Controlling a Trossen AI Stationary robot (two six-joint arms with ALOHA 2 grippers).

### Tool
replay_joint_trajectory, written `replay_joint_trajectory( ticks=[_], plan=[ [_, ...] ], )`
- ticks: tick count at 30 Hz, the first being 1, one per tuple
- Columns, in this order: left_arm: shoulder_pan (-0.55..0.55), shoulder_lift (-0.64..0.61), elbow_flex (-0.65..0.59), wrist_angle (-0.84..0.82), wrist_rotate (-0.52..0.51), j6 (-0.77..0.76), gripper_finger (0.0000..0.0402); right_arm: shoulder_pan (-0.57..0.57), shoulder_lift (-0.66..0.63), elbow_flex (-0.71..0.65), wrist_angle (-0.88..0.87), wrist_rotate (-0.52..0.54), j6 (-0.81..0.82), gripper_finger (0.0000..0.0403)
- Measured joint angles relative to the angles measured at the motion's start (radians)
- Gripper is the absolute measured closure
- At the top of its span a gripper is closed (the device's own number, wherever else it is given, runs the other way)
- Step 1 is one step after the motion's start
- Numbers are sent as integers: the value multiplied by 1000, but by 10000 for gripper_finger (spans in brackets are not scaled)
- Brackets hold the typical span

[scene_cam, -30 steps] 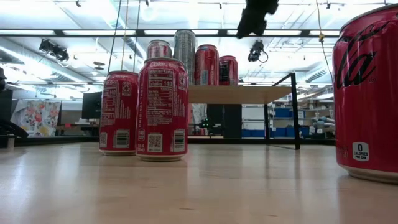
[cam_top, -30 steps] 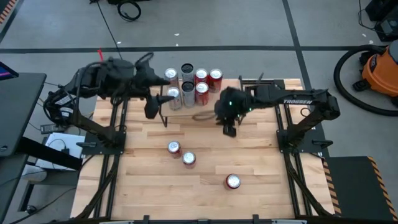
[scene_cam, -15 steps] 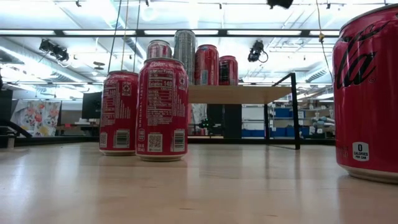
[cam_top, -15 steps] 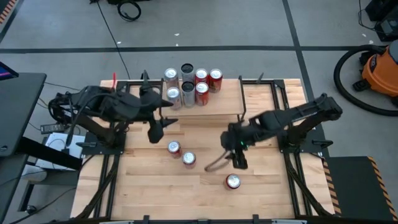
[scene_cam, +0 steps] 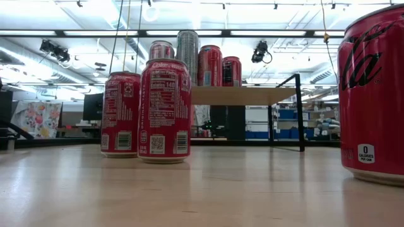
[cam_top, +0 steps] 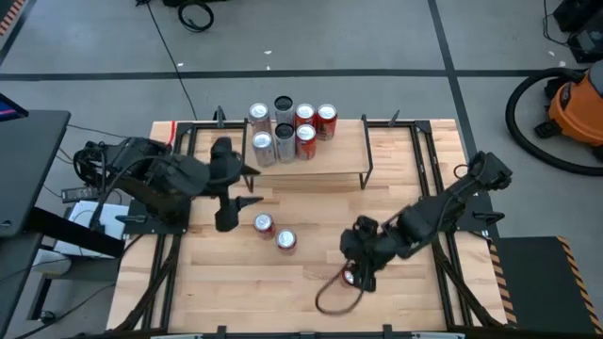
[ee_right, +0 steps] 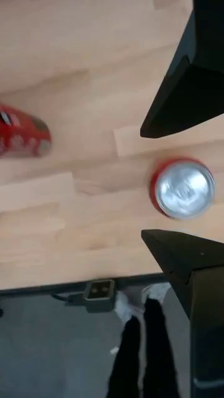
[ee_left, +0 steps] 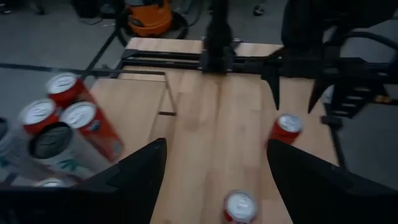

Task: Place canned beverage on shelf
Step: Put the red and black soda can aligned with the other red and black soda can on the shelf

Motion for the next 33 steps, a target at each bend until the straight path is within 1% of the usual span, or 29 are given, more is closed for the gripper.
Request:
replay_joint_trajectory(
  ticks=[6,10,13,16,19,27,33],
  plan=[
    [-65,0,0,4,0,-30,114,65,93,38,-9,36,-18,139],
    [-106,0,0,3,0,-47,114,63,133,37,-19,-32,-18,129],
    [-124,0,0,-2,-1,-58,114,56,158,37,-21,-58,-29,109],
    [-134,0,0,-5,-2,-71,114,51,172,37,-20,-104,-76,86],
    [-136,0,0,-6,-2,-74,114,42,175,37,-50,-101,-71,74],
    [-135,0,0,-20,-2,-77,114,41,176,37,-73,-95,-136,81],
    [-135,0,0,-21,-2,-77,114,41,195,37,-84,-83,-221,83]
  ],
)
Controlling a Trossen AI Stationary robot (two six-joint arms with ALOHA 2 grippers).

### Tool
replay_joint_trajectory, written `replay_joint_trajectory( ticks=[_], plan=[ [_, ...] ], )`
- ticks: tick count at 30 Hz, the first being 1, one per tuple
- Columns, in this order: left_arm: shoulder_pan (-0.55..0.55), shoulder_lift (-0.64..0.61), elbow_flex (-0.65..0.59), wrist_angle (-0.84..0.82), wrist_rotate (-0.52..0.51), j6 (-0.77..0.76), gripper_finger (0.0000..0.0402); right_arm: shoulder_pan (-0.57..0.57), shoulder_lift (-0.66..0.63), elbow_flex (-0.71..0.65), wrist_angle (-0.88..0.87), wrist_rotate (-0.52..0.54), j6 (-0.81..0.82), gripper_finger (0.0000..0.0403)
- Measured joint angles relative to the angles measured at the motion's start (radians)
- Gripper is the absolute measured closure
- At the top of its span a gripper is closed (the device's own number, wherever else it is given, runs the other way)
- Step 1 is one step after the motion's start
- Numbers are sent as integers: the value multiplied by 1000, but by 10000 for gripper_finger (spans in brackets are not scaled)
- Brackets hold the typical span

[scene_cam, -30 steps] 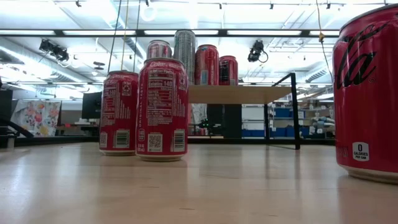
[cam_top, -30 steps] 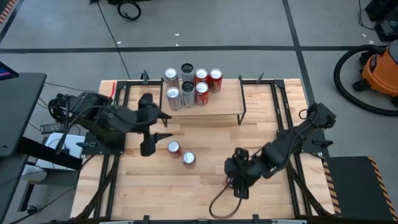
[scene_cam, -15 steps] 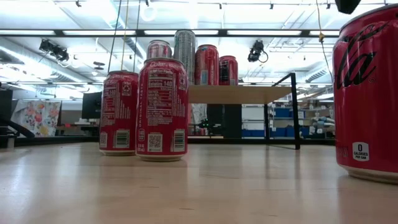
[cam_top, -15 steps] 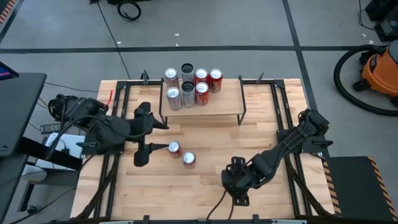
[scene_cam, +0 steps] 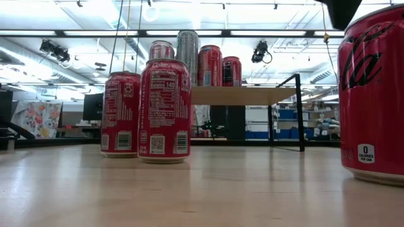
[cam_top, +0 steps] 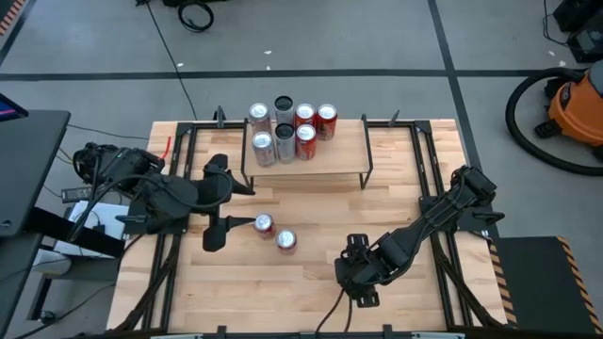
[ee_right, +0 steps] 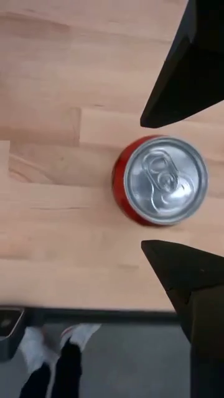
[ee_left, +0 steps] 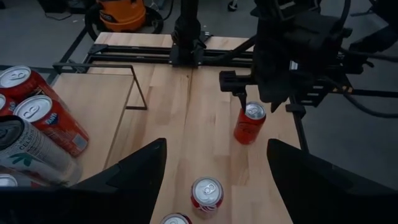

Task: Place canned beverage on shelf
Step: Put the red and black soda can aligned with the other red and black soda can on the shelf

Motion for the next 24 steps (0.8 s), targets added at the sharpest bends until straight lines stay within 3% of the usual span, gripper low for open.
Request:
replay_joint_trajectory(
  ticks=[4,11,16,24],
  plan=[
    [0,0,0,-2,0,0,114,2,38,0,-25,26,-37,82],
    [0,0,0,-30,0,-3,114,-6,98,6,-19,-39,-52,83],
    [0,0,0,-32,0,-2,114,-17,99,-10,-10,-28,-51,84],
    [1,0,0,-35,0,-7,114,-63,95,0,-13,-93,-30,84]
  ],
)
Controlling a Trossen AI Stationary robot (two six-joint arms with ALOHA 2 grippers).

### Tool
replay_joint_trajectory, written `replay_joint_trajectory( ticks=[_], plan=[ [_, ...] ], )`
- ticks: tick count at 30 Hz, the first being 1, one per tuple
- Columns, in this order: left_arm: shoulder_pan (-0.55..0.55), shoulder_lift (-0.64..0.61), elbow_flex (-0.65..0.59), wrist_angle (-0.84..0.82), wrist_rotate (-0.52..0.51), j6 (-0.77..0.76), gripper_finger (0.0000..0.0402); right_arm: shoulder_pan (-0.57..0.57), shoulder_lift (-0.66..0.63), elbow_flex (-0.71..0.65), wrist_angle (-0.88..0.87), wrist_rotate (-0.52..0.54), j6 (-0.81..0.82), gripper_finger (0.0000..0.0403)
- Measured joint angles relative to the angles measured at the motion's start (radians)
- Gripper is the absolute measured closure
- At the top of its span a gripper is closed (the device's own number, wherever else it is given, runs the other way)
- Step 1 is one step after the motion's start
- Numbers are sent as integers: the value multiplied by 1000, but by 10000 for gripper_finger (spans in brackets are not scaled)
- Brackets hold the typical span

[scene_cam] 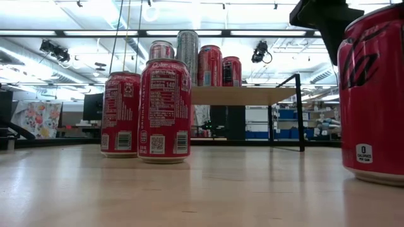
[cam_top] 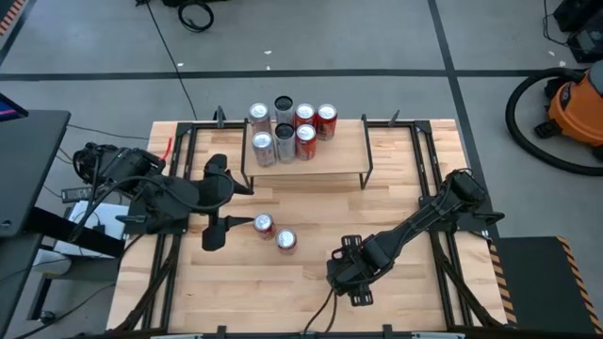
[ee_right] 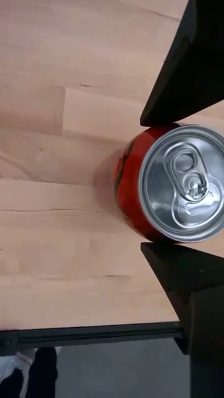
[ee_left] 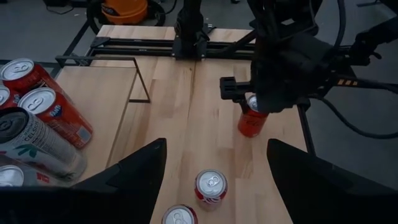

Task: Place canned beverage on shelf
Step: Put the red and black soda can aligned with the other red and black soda can on the shelf

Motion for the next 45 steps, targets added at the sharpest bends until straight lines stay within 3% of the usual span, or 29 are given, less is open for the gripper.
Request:
replay_joint_trajectory(
  ticks=[14,20,32,45],
  plan=[
    [0,0,0,-3,0,-2,114,-40,-2,13,22,-19,-15,88],
    [0,0,0,-3,0,2,114,-59,-2,16,26,-20,-71,108],
    [0,0,0,-4,0,1,114,-129,-11,18,-13,-22,-154,111],
    [15,0,0,-4,0,1,114,-256,-149,19,-74,-1,-197,110]
  ],
)
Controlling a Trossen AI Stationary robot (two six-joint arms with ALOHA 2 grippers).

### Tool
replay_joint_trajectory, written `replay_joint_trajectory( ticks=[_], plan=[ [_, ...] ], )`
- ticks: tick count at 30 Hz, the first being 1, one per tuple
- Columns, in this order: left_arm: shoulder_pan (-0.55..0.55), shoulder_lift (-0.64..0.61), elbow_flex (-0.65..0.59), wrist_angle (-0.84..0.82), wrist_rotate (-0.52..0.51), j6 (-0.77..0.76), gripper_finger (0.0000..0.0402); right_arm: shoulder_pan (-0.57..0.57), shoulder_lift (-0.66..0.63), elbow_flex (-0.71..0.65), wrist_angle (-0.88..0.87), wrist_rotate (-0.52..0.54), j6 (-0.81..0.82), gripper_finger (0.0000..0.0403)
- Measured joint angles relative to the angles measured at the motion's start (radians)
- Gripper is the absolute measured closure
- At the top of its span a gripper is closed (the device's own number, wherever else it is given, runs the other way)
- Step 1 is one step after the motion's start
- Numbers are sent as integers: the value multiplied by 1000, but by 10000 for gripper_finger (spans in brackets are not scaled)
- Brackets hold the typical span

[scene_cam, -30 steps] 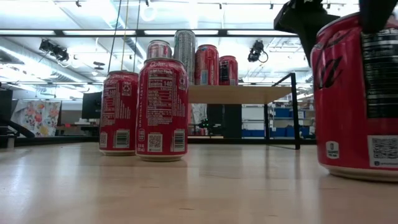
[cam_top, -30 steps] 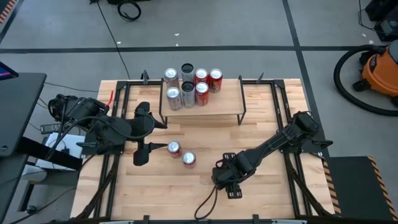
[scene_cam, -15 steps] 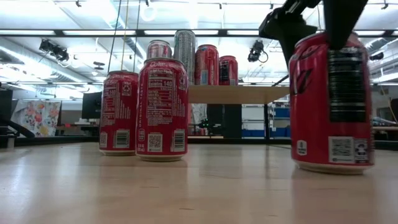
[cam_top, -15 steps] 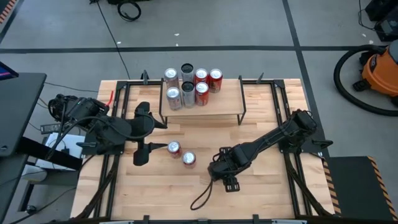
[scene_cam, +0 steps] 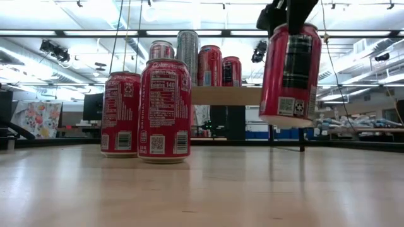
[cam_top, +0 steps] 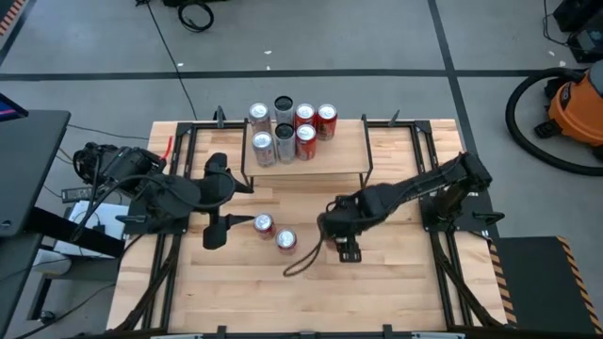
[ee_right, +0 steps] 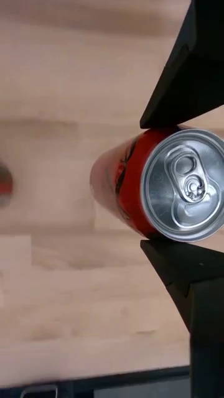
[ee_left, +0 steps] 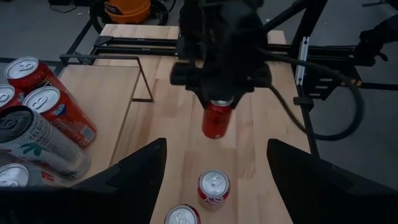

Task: Place canned beverage on shelf
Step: Put the red and black soda can aligned with the other red and black soda can on the shelf

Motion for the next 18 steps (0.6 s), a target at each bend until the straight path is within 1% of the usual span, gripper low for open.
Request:
replay_joint_trajectory(
  ticks=[11,15,18],
  plan=[
    [23,0,0,0,-1,3,114,-125,-110,3,-73,24,-60,112],
    [42,0,0,0,-2,5,114,-177,-102,86,-185,32,-101,112],
    [56,0,0,2,-1,21,114,-211,-88,169,-226,64,-149,112]
  ],
)
